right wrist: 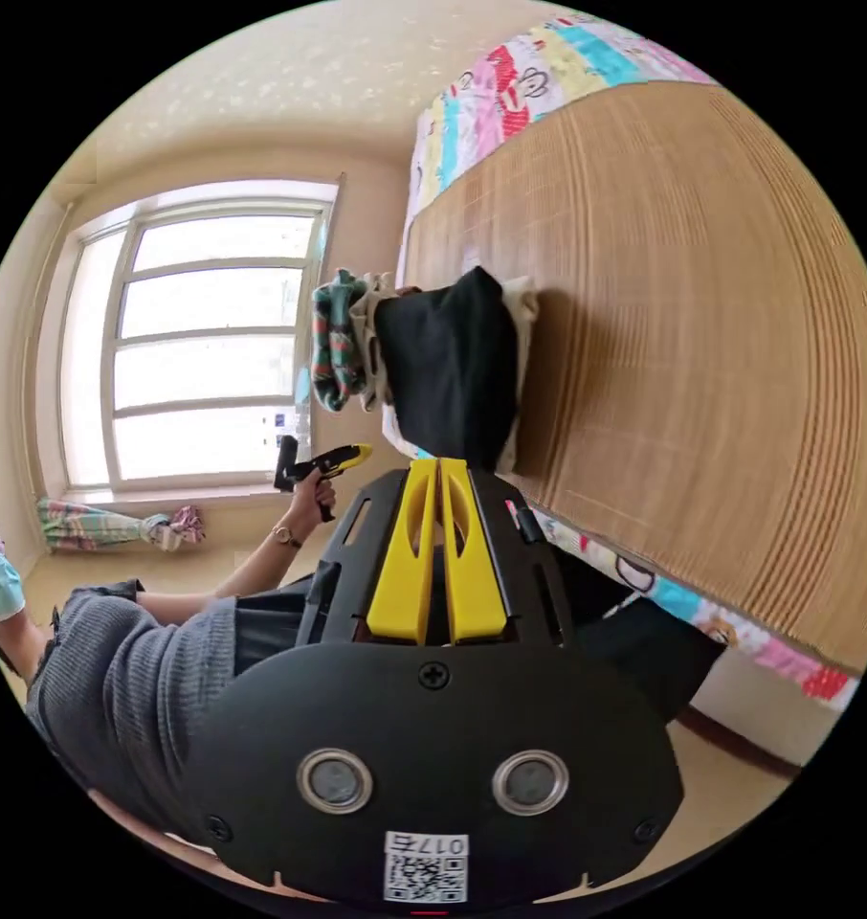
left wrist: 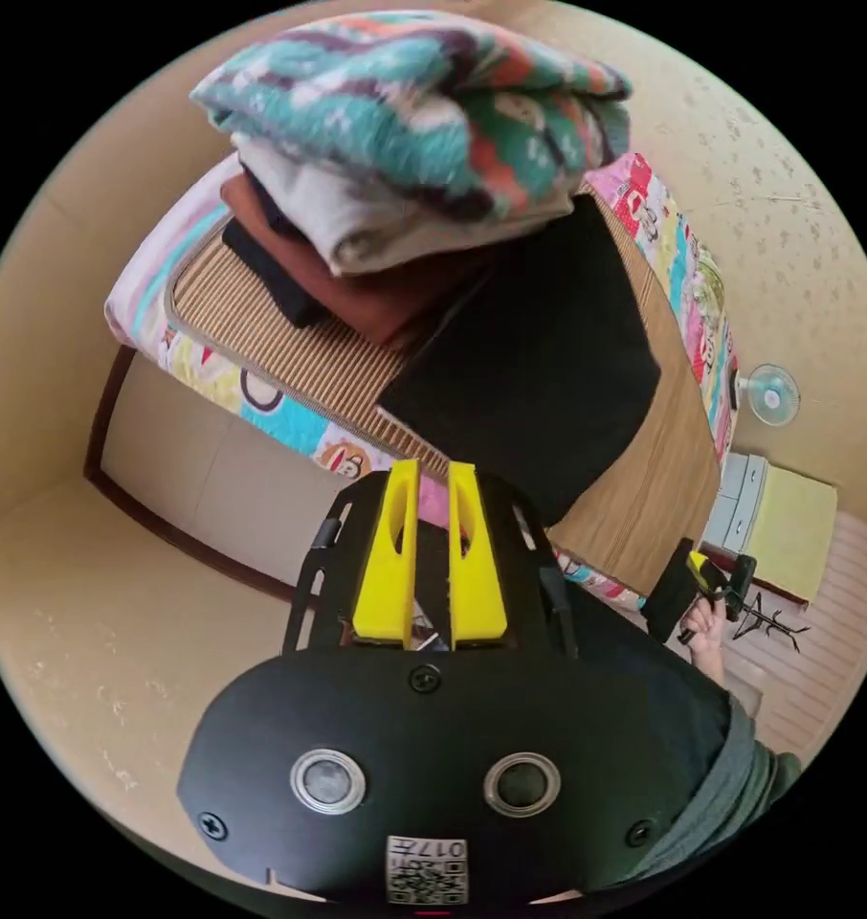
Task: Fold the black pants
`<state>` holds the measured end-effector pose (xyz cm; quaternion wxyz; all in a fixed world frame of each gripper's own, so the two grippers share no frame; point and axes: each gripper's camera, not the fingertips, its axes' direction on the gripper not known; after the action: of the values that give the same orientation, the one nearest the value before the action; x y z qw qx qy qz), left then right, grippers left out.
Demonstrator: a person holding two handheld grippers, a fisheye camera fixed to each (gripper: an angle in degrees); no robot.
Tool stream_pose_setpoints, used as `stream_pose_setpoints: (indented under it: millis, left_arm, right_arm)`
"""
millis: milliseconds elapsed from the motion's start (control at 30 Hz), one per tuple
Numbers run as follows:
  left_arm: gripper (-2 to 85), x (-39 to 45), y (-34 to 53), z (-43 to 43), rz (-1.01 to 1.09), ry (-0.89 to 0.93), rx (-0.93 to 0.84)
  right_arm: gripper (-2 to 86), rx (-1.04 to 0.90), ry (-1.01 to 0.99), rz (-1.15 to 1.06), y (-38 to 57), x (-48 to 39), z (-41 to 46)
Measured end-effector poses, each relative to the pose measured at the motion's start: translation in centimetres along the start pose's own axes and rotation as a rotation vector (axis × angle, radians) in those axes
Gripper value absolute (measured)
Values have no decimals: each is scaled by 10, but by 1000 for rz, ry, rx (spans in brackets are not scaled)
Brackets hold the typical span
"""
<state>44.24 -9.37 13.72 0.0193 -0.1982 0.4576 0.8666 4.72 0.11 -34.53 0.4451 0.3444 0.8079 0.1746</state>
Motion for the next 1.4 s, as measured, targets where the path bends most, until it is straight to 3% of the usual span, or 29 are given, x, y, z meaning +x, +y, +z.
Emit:
stream_pose_setpoints:
  millis: [67,200,233,267,333,467,600,667,700,833,967,1067,1167,1267,1400]
  left_arm:
    - [7,-21,19,40,-19,-61,-82]
    - [-6,-88,106,172,-259,-154,-771]
    - [-8,-98,137,186,-335,-161,-866]
    - [-8,-101,149,188,-371,-150,-875]
    - [-9,-103,177,188,-517,11,-769]
    - [-10,-96,175,190,-721,302,-590]
    - [-10,-62,113,170,-720,436,-412]
    - [-9,-40,79,156,-608,398,-400]
    - [-9,-27,63,150,-565,285,-457]
    - [-10,14,28,129,-383,-7,-534]
    - [-9,36,38,127,-296,-125,-553]
    - [-9,47,72,140,-285,-217,-597]
    - [-9,51,118,164,-355,-239,-645]
    - [-8,58,157,192,-449,-138,-673]
    - [-6,79,167,204,-377,-173,-651]
  right_arm:
    - [7,26,115,167,29,56,-35]
    - [4,-4,167,569,116,160,-78]
    - [4,-24,168,752,160,187,-88]
    - [4,-14,155,928,209,201,-97]
    - [3,110,76,1068,275,194,-108]
    - [3,417,-91,1141,357,139,-100]
    - [3,399,-119,1291,366,110,-68]
    - [3,269,-122,1431,342,107,-51]
    - [3,230,-111,1451,331,107,-50]
    - [3,66,187,1328,206,92,-77]
    - [4,163,683,1142,91,26,-139]
    - [4,233,835,1020,46,-12,-166]
    - [4,140,849,1015,26,-9,-169]
    - [5,41,801,1060,25,4,-157]
    - [5,-17,670,1141,41,12,-139]
